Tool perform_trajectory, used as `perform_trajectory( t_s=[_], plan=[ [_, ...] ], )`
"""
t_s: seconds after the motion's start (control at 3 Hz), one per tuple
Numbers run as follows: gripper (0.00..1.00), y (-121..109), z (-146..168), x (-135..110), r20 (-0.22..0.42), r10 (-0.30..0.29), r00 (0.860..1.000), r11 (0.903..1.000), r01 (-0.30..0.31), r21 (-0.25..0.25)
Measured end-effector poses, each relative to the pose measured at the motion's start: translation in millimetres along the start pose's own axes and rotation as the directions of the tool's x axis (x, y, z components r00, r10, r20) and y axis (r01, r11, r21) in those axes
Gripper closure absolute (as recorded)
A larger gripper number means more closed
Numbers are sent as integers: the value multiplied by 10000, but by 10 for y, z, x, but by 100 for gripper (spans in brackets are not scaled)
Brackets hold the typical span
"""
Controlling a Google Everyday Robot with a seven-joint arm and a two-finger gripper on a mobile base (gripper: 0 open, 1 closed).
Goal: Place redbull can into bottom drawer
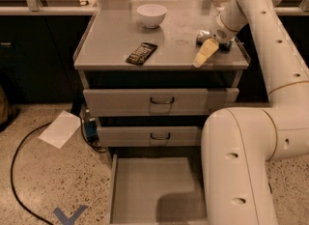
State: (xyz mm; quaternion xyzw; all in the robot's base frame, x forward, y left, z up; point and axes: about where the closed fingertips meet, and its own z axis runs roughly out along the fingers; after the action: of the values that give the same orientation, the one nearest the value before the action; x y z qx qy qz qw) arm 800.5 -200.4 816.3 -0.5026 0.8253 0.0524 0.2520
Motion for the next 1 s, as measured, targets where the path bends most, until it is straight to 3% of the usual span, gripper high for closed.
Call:
perform_trajectory(
  t_s=[0.33, 1.0],
  plan=[
    [19, 0, 6, 0, -1, 1, 10000, 10000, -1, -4],
    [65, 0, 6, 0, -1, 1, 10000, 10000, -1, -4]
  ],
)
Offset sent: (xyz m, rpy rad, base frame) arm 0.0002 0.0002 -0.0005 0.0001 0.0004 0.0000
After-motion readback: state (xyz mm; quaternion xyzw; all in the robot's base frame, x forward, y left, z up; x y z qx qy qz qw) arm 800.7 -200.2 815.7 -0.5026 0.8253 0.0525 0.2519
